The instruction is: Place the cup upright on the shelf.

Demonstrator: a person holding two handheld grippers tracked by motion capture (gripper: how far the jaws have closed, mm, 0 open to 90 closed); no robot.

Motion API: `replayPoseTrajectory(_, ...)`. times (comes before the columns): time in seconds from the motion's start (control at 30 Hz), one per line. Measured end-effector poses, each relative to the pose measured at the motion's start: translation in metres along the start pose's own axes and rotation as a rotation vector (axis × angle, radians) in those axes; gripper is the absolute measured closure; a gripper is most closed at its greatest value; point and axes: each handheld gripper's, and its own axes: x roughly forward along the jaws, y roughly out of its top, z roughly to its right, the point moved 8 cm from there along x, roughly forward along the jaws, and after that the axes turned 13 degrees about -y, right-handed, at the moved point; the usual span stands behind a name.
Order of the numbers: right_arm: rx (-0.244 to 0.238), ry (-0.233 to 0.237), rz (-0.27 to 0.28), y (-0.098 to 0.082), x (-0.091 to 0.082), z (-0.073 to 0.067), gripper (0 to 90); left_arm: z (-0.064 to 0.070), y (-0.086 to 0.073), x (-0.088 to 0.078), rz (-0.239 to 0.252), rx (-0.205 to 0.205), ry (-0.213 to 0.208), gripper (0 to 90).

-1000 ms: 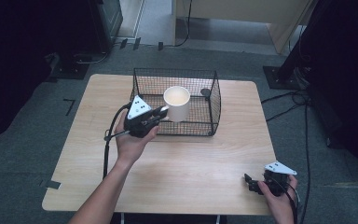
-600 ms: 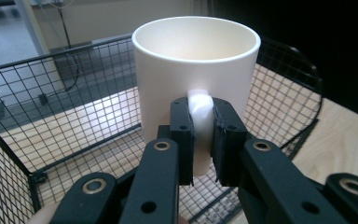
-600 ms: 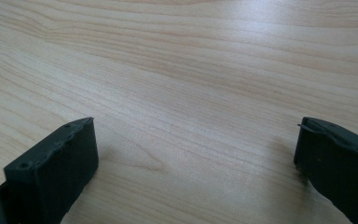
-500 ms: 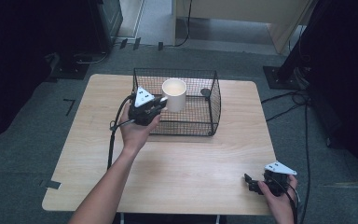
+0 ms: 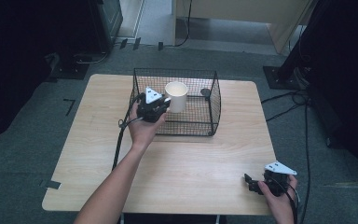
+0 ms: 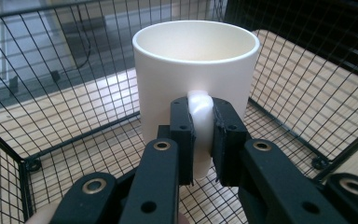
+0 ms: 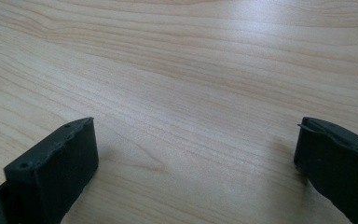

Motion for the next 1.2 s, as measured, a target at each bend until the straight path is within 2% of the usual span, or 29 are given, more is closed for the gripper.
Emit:
replayPoseTrajectory(0.13, 0.000, 0.000, 0.000, 0.000, 0.000, 0.000, 0.0, -0.003, -0.004, 0.009, -0.028, -0.002, 0.018, 81.6)
replayPoseTrajectory(0.23, 0.000, 0.000, 0.000, 0.000, 0.000, 0.000, 0.0, -0.004, -0.008, 0.013, -0.050, -0.014, 0.016, 81.6)
replayPoseTrajectory(0.47, 0.000, 0.000, 0.000, 0.000, 0.000, 0.000, 0.0, -0.009, -0.014, 0.019, -0.094, -0.026, 0.039, 81.6)
replayPoseTrajectory(0.67, 0.000, 0.000, 0.000, 0.000, 0.000, 0.000, 0.0, -0.009, -0.017, 0.023, -0.140, -0.017, 0.051, 81.6)
replayPoseTrajectory(0.77, 0.000, 0.000, 0.000, 0.000, 0.000, 0.000, 0.0, -0.010, -0.018, 0.024, -0.162, -0.025, 0.046, 81.6)
replayPoseTrajectory(0.8, 0.000, 0.000, 0.000, 0.000, 0.000, 0.000, 0.0, -0.010, -0.019, 0.025, -0.179, -0.017, 0.050, 81.5)
replayPoseTrajectory(0.93, 0.000, 0.000, 0.000, 0.000, 0.000, 0.000, 0.0, -0.010, -0.020, 0.025, -0.191, -0.002, 0.079, 81.4)
replayPoseTrajectory(1.03, 0.000, 0.000, -0.001, 0.000, 0.000, 0.000, 0.0, -0.011, -0.020, 0.025, -0.202, -0.019, 0.076, 81.2)
replayPoseTrajectory(1.1, 0.000, 0.000, -0.001, 0.000, 0.000, 0.000, 0.0, -0.012, -0.020, 0.024, -0.203, -0.049, 0.068, 80.9)
replayPoseTrajectory(1.2, 0.000, 0.000, 0.000, 0.000, 0.000, 0.000, 0.0, -0.013, -0.022, 0.021, -0.210, -0.051, 0.072, 79.4)
